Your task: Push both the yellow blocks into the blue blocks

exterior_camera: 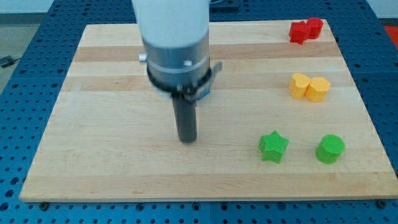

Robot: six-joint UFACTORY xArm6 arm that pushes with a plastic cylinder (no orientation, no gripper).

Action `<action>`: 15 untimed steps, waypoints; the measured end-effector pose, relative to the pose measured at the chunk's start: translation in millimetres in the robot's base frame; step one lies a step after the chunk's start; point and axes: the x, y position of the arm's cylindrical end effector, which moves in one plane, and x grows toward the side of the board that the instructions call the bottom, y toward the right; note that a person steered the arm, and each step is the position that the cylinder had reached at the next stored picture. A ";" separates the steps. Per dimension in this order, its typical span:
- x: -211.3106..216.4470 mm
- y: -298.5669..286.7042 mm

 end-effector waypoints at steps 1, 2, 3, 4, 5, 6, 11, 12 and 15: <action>-23.2 45.1; -23.2 125.9; -26.3 226.6; -33.4 308.9; -66.9 305.4; -82.7 254.3; -121.4 275.6; -156.2 260.0; -83.6 146.1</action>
